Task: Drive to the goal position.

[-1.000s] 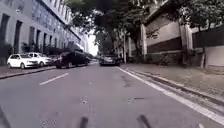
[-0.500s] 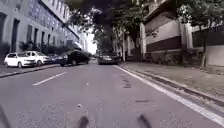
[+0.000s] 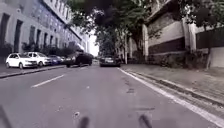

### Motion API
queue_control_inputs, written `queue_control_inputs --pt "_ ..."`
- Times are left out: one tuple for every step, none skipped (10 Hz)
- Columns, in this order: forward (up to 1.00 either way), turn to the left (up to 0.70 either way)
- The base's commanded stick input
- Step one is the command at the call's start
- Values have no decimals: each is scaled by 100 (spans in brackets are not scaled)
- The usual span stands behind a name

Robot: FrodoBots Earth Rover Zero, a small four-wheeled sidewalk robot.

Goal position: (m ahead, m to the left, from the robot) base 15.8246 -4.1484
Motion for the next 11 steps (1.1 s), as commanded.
queue_control_inputs --pt "70 14" --pt "70 14" --pt "70 14" --pt "70 14" --pt "70 14" --pt "70 14" --pt "70 11" --pt "70 0" --pt "70 0" --pt "70 0" --pt "70 0"
